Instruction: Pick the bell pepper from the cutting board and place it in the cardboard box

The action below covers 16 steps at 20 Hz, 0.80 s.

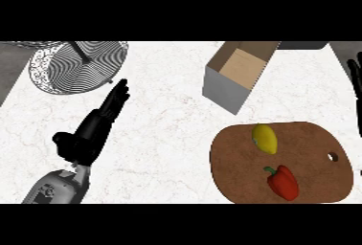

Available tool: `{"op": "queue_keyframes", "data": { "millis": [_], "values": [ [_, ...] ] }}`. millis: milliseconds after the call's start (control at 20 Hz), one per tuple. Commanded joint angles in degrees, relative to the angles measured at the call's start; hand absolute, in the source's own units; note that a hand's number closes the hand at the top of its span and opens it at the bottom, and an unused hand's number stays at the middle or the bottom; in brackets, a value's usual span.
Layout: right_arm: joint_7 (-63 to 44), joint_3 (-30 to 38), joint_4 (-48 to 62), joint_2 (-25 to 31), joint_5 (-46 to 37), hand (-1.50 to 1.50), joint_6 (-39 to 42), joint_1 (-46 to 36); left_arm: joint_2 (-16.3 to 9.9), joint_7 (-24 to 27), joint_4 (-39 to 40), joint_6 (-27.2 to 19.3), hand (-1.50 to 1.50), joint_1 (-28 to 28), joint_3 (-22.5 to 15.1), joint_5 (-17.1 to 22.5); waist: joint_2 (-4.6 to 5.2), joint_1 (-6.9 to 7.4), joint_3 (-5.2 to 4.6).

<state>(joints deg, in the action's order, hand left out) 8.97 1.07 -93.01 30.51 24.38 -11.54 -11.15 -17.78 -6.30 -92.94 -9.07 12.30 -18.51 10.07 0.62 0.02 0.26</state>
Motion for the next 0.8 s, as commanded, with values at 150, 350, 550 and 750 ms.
{"op": "queue_keyframes", "data": {
  "millis": [150,350,550,750],
  "values": [
    [-2.4,-13.0,-4.9,-0.6,-9.7,-1.50,2.3,15.4,-2.0,2.0,-0.3,1.2,0.00,-2.1,-0.2,-3.4,-0.94,-0.82,-0.33],
    [3.3,-11.5,-0.8,12.1,-25.4,-1.50,0.6,14.9,-2.4,0.5,2.1,2.2,0.00,-0.5,-0.1,-2.7,-0.71,-2.75,-1.67],
    [9.0,-16.9,0.7,13.7,-41.4,-1.50,-8.1,23.0,-2.2,1.2,3.5,2.1,0.00,-1.1,-0.2,-3.2,-0.93,-3.66,-0.59],
    [10.0,-18.6,-4.6,16.0,-54.3,-1.50,-17.4,28.4,-1.9,2.2,3.2,2.7,0.00,-2.1,-0.9,-3.6,-1.26,-3.22,-0.50]
  ]
}}
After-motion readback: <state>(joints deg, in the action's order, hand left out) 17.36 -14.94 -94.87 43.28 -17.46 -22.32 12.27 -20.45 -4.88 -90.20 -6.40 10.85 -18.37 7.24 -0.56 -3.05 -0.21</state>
